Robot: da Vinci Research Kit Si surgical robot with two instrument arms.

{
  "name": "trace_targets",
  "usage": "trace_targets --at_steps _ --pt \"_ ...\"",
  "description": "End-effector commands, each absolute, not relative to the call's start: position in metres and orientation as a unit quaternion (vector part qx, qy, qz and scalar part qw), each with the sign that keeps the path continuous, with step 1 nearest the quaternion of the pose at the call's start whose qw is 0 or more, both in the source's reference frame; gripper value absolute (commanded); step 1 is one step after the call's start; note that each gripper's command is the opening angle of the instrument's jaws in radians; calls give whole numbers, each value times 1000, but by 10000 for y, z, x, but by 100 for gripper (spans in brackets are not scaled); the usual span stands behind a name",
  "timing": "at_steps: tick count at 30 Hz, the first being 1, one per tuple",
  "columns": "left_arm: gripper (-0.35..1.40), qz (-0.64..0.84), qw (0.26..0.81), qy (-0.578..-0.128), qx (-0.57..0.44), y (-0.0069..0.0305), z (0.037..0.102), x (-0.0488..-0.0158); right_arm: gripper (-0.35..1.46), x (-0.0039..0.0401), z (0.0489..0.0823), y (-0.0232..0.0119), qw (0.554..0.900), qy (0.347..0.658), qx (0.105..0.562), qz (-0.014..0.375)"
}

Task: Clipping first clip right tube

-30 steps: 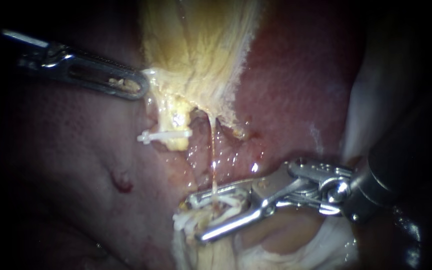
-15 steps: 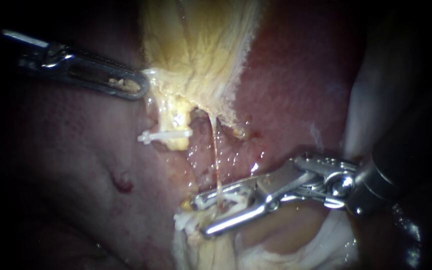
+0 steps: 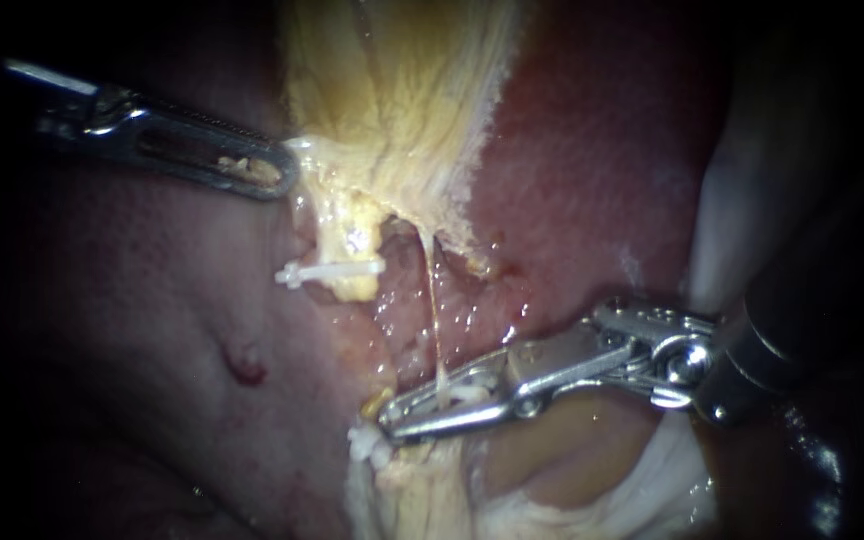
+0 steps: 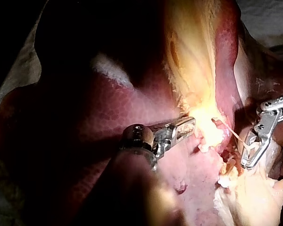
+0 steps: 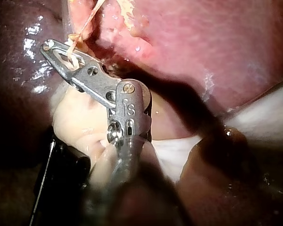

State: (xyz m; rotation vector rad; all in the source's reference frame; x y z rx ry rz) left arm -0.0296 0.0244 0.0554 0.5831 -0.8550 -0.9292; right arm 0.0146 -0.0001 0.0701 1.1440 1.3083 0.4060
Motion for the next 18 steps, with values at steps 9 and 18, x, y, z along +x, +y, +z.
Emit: trace_targets --at_steps 9,18 --pt "-35 -428 768 -394 269 244 554 -296 -35 146 700 0 625 566 505 182" --pt "-35 -428 768 -394 269 244 554 -296 -35 145 701 0 625 566 505 182"
